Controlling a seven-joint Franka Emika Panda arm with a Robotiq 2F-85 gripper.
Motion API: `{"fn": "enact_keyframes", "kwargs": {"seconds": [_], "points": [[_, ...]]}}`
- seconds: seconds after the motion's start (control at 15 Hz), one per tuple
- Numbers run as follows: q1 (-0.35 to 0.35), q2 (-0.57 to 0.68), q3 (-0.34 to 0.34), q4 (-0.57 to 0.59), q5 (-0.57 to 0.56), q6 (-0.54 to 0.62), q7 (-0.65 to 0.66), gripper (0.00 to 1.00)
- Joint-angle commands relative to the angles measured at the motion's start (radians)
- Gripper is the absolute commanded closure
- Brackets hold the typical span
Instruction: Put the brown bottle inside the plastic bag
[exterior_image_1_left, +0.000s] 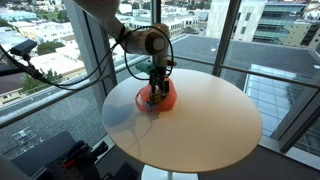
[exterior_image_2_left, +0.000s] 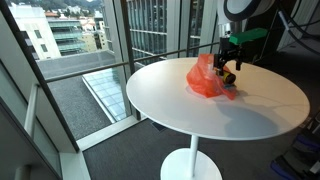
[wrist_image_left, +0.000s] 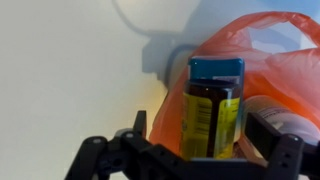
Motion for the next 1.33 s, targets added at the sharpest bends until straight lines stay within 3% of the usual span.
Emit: {"fn": "enact_keyframes", "kwargs": {"seconds": [0.0, 0.4, 0.8, 1.27], "points": [[0.012, -0.072, -0.001, -0.003, -0.034, -0.138, 0.007, 0.00], [0.003, -0.172, 0.012, -0.017, -0.062, -0.302, -0.005, 0.00], [-0.022, -0.325, 0.019, -0.081, -0.056, -0.253, -0.009, 0.00], [-0.070, -0.478, 0.025, -0.138, 0.041, -0.277, -0.207, 0.00]]}}
